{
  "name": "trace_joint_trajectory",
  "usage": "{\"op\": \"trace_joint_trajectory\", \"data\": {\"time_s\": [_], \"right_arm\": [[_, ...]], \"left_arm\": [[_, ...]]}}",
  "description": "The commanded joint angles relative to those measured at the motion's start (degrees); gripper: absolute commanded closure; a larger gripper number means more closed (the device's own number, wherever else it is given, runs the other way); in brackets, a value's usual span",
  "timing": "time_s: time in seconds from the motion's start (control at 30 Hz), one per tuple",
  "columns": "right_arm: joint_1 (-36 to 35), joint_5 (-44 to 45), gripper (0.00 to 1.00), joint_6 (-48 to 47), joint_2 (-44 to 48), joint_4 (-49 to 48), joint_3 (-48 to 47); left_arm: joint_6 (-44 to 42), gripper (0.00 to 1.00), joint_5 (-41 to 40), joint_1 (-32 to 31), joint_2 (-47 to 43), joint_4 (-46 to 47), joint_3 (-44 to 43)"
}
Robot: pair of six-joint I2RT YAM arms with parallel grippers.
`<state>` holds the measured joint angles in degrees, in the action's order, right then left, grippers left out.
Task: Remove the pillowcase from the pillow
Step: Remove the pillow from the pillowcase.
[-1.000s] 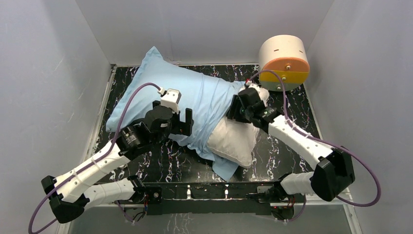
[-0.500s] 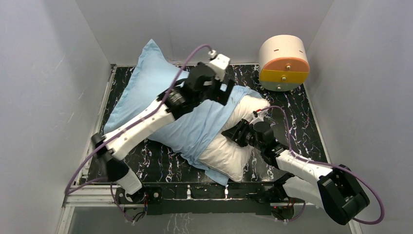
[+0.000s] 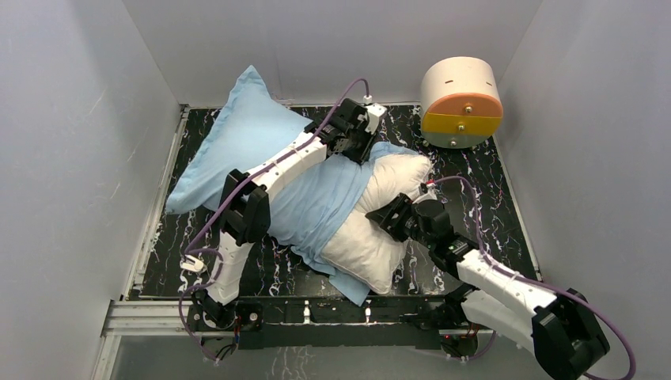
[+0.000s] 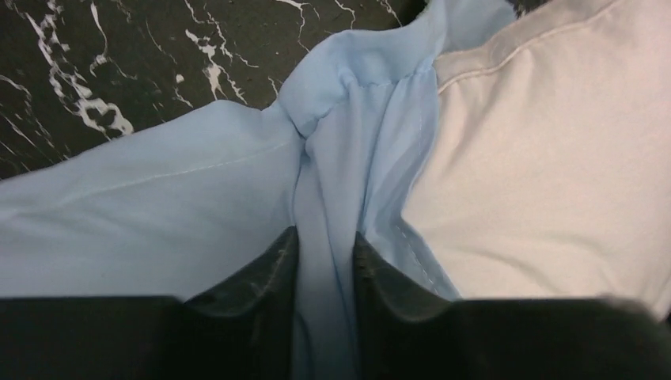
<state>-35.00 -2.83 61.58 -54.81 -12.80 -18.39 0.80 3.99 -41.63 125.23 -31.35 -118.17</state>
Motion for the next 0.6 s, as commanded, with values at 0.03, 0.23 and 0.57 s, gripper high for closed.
{"op": "trace_joint_trajectory", "data": {"time_s": [0.03,0.23,0.57], "right_arm": [[0.13,7.49,0.28,-2.51,3.17,29.4,-1.86],[6.03,15.59,0.18,-10.91,4.96,40.92,-21.51],[34.45,-14.88,0.04,-18.74,-7.26,34.63,-35.25]], "left_arm": [[4.91,1.0,8.5,4.38,-7.82,-0.26,7.72],[7.4,1.0,8.68,4.71,-13.54,6.09,12.38],[12.42,1.0,8.27,4.72,-18.83,11.71,16.5]]}}
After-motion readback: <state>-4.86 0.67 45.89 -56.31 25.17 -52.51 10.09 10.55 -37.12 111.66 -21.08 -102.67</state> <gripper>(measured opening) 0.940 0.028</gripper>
